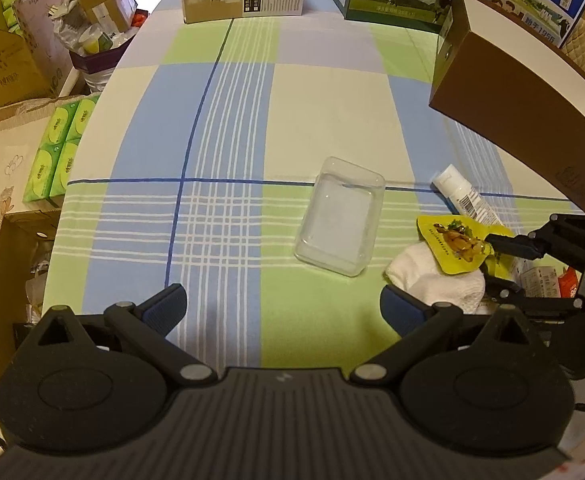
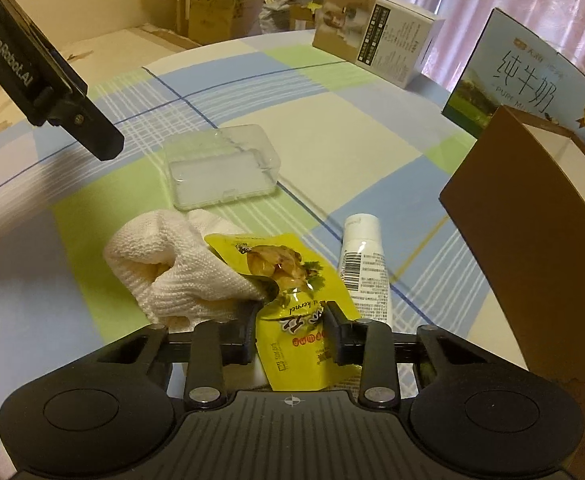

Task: Organize objects
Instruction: 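Grasp the yellow snack pouch with the right tool while the left tool grasps the clear tray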

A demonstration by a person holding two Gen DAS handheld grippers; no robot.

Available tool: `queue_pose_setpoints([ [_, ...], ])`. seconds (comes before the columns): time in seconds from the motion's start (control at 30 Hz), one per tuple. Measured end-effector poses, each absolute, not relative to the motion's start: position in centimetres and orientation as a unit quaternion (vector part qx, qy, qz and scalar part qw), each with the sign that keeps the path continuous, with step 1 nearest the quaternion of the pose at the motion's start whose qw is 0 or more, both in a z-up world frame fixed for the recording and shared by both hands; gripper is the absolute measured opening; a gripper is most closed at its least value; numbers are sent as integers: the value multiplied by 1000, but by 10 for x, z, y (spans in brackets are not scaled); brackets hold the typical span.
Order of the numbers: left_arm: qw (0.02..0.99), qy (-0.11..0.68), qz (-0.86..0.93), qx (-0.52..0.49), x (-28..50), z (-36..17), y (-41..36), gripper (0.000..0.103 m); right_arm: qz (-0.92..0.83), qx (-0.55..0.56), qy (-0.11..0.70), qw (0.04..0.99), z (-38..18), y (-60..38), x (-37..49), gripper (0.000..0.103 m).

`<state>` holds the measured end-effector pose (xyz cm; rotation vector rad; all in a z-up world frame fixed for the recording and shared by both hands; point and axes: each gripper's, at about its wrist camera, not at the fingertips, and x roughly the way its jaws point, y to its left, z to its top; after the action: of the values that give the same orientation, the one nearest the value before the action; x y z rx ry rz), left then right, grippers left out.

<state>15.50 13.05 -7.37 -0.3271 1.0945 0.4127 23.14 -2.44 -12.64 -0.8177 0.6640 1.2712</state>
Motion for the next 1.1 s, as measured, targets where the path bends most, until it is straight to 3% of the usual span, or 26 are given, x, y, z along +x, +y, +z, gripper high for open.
queue_pose_setpoints([
  [0.13,823,514,189,-153,156,-74,130,101,563,-331,328,683,-116,-28,241,28],
  [0.23,825,513,185,-150,159,-76,129,101,558,-282,361,692,-103,-36,251,20],
  [0.53,831,514,172,-124,178,-84,124,101,514,-128,442,724,-78,-67,286,19],
  [0.9,834,529,141,-75,220,-107,121,97,451,-58,456,765,-57,-103,308,19],
  [1.1,833,533,133,-60,235,-120,121,89,412,-37,453,790,-45,-132,319,19],
])
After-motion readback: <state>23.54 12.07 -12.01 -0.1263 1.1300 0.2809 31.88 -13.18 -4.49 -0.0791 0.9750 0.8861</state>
